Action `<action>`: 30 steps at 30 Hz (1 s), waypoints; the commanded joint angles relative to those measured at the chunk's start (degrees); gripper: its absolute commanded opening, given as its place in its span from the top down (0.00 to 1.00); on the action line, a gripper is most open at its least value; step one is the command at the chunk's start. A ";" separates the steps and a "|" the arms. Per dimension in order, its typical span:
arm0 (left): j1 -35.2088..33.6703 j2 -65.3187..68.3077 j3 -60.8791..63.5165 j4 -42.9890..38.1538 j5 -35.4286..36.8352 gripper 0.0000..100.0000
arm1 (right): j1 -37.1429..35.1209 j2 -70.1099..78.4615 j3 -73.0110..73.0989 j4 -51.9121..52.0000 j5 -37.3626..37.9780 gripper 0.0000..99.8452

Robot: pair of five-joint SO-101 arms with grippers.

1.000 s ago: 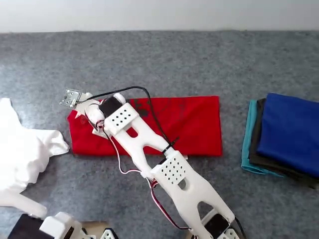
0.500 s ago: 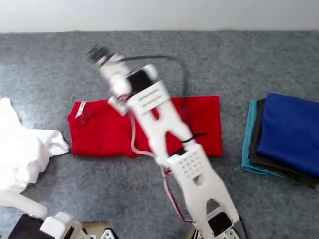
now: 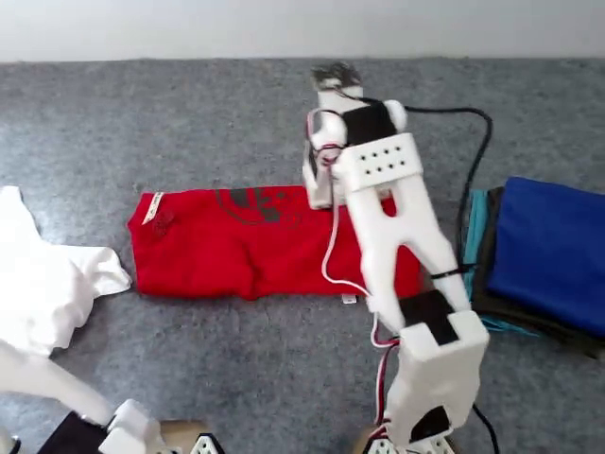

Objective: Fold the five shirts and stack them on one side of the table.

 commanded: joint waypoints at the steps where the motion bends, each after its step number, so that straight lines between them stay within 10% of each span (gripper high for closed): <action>1: 3.25 -1.58 -1.71 1.05 -0.35 0.94 | 5.93 -3.12 4.84 -1.10 -1.85 0.71; 25: 5.89 -1.76 1.71 1.05 -0.35 0.94 | 12.26 9.19 29.98 -32.66 -1.67 0.72; 30: 5.98 -1.58 1.98 1.05 -0.35 0.94 | 12.18 10.95 27.08 -29.76 1.05 0.86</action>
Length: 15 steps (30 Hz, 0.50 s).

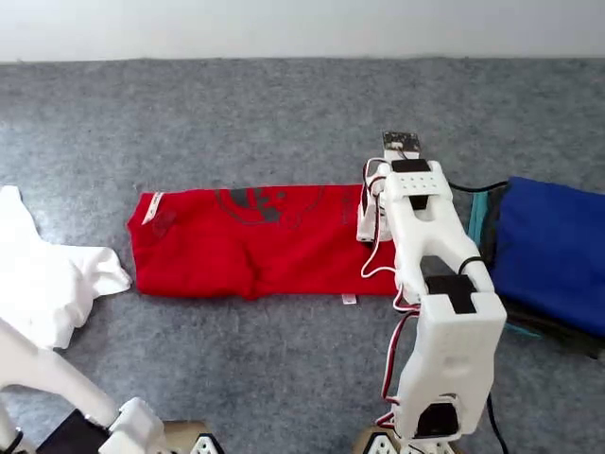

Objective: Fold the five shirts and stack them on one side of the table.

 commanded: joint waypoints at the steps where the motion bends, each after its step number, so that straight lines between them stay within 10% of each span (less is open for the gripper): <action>1: 0.44 -1.49 -0.31 1.05 -0.35 0.94 | -0.40 0.57 -0.97 1.10 4.04 0.91; 15: 0.53 -2.02 -0.66 1.05 -0.44 0.94 | 8.57 -16.22 -0.97 12.18 21.71 0.99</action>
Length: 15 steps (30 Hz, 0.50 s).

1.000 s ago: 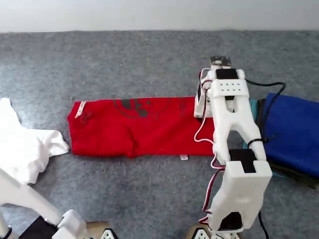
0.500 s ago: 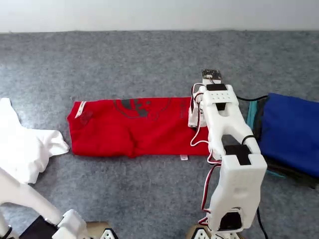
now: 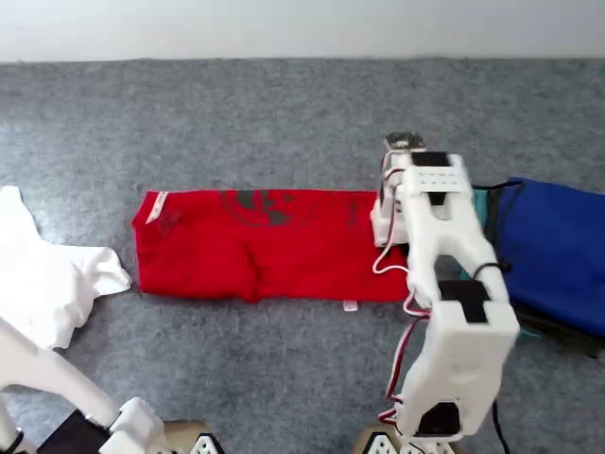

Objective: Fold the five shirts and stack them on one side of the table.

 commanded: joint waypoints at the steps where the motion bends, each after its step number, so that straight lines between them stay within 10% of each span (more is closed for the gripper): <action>1: 0.44 -2.02 -0.66 1.05 -0.35 0.94 | 4.97 -10.15 -0.53 2.86 7.65 0.99; 7: 0.44 -2.02 -0.66 1.05 -0.26 0.94 | 6.90 -18.68 -0.53 9.45 16.62 0.99; 15: 0.44 -2.11 -0.66 1.05 4.04 0.94 | -10.86 -29.76 -0.53 14.90 17.32 0.99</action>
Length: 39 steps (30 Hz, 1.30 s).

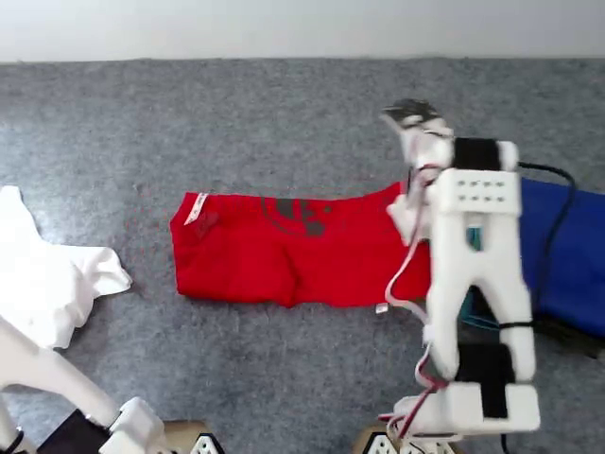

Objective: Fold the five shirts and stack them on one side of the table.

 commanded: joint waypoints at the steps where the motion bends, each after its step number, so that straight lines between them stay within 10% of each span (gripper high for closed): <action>1: 0.18 -2.11 -0.66 1.14 4.92 0.94 | -10.42 -5.85 -0.53 0.92 0.53 0.99; 17: -0.18 -13.89 8.04 0.97 7.03 0.94 | -37.67 7.60 -4.13 -22.46 -5.10 0.99; 34: -0.18 -29.71 26.86 -6.77 7.03 0.94 | -39.25 43.74 -50.81 -11.56 -5.10 0.98; 39: -0.18 -30.86 28.79 -6.68 7.03 0.94 | -40.48 49.19 -64.18 -1.63 -8.00 0.79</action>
